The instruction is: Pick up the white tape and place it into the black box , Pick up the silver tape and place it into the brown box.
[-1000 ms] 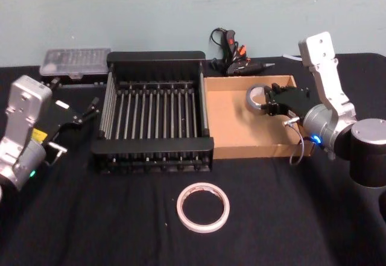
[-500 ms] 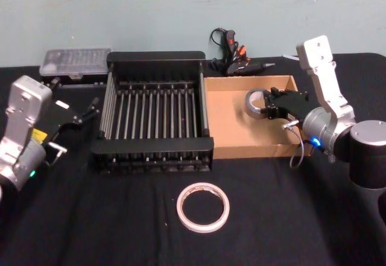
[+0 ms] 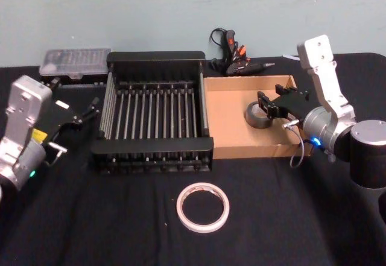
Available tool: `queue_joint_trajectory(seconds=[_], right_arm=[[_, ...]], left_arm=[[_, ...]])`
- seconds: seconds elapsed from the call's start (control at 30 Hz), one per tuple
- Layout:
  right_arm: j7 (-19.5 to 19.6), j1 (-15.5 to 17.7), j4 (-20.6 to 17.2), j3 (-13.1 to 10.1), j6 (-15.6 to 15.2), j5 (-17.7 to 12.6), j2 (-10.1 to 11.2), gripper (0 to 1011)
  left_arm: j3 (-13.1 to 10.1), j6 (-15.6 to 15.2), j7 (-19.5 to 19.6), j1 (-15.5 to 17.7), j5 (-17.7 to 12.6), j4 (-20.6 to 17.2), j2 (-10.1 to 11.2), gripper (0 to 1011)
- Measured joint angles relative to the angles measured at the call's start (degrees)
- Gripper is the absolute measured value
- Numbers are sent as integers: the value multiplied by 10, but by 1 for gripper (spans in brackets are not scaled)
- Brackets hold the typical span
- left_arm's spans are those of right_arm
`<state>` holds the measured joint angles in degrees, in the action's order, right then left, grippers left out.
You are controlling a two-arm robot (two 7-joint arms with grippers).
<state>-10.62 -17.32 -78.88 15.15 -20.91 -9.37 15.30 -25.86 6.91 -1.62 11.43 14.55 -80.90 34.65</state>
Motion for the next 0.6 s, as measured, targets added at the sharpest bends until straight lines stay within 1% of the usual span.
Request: queue_joint_trajectory(seconds=[0.07, 0.13, 0.17, 0.2, 0.27, 0.33, 0.43, 0.47, 0.53, 0.6], right_arm=[[0, 0, 0, 0, 0, 0, 0, 526], [0, 0, 0, 0, 0, 0, 0, 606], [0, 0, 0, 0, 0, 0, 0, 621], [0, 0, 0, 0, 0, 0, 0, 679], [0, 0, 0, 0, 0, -1, 0, 724], [0, 0, 0, 0, 0, -1, 0, 801], [0, 0, 0, 0, 0, -1, 0, 866], [0, 0, 0, 0, 1, -1, 0, 866], [0, 0, 0, 0, 0, -1, 0, 969], [0, 0, 0, 0, 1, -1, 0, 998]], left_arm=[[0, 0, 0, 0, 0, 0, 0, 1001], [0, 0, 0, 0, 0, 0, 0, 1001], [0, 0, 0, 0, 0, 0, 0, 1001], [0, 0, 0, 0, 0, 0, 0, 1001], [0, 0, 0, 0, 0, 0, 0, 1001], [0, 0, 0, 0, 0, 0, 0, 1001], [0, 0, 0, 0, 0, 0, 0, 1002], [0, 0, 0, 0, 0, 0, 0, 1001], [0, 0, 0, 0, 0, 0, 0, 1001], [0, 0, 0, 0, 0, 0, 0, 1001]])
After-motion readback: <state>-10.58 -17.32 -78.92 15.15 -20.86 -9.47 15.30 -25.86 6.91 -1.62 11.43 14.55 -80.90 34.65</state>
